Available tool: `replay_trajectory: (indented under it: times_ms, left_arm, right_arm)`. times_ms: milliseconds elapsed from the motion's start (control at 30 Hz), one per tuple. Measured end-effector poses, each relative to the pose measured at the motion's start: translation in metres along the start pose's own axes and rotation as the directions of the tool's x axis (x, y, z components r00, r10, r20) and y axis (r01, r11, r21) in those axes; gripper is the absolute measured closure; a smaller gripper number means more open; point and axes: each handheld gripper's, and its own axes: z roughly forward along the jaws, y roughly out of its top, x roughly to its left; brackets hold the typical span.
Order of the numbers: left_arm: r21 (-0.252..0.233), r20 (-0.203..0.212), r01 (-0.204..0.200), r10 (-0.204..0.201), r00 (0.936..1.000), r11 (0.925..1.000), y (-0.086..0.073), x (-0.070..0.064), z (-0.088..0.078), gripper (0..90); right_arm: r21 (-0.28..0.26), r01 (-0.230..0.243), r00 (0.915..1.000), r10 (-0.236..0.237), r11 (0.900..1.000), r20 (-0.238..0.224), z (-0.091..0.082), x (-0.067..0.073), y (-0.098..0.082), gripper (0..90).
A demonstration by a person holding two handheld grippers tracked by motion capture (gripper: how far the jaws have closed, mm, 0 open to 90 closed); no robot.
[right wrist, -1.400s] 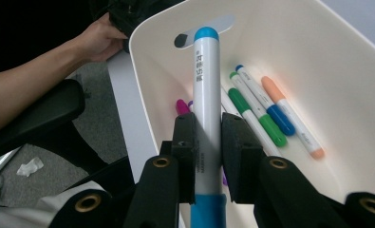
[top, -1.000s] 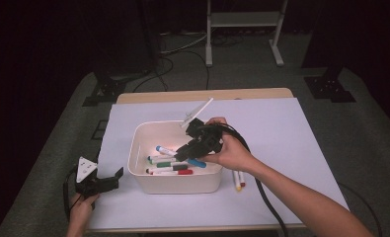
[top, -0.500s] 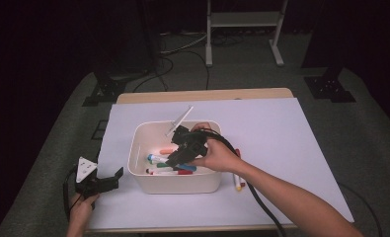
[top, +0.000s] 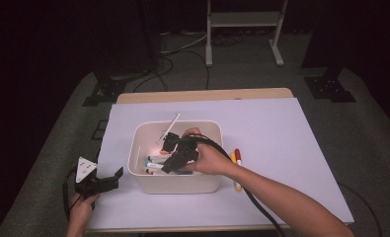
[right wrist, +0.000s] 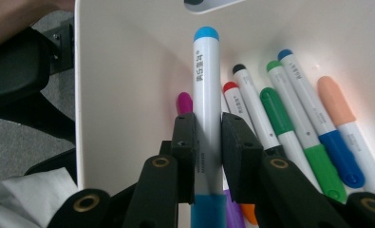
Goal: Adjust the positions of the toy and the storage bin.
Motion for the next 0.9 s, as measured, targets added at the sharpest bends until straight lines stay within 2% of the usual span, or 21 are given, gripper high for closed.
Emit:
replay_trajectory:
  times_ms: [100, 267, 500, 700, 900]
  left_arm:
    - [0.000, 0.001, 0.002, -0.002, 1.0000, 1.0000, 0.000, 0.000, 0.000, 0.0]
    - [0.003, 0.002, 0.002, -0.002, 1.0000, 1.0000, 0.000, 0.000, 0.000, 0.0]
    - [0.006, -0.001, 0.000, 0.000, 1.0000, 1.0000, 0.000, 0.000, 0.000, 0.0]
    - [0.007, -0.001, -0.003, 0.003, 1.0000, 1.0000, 0.000, -0.001, 0.000, 0.0]
    - [0.004, -0.001, -0.006, 0.006, 1.0000, 1.0000, 0.000, -0.001, 0.000, 0.0]
  right_arm:
    - [0.011, -0.002, 0.9999, 0.002, 1.000, 0.012, 0.001, 0.001, 0.001, 67.1]
    - [-0.018, -0.006, 0.9997, 0.006, 1.000, 0.024, -0.012, 0.001, -0.002, 60.3]
    - [-0.079, -0.039, 0.9990, 0.041, 0.996, 0.017, -0.047, 0.000, -0.016, 50.3]
    - [-0.130, -0.078, 0.9948, 0.086, 0.988, 0.054, -0.072, -0.007, -0.033, 42.5]
    - [-0.179, -0.105, 0.9883, 0.122, 0.978, 0.090, -0.098, -0.012, -0.055, 41.5]
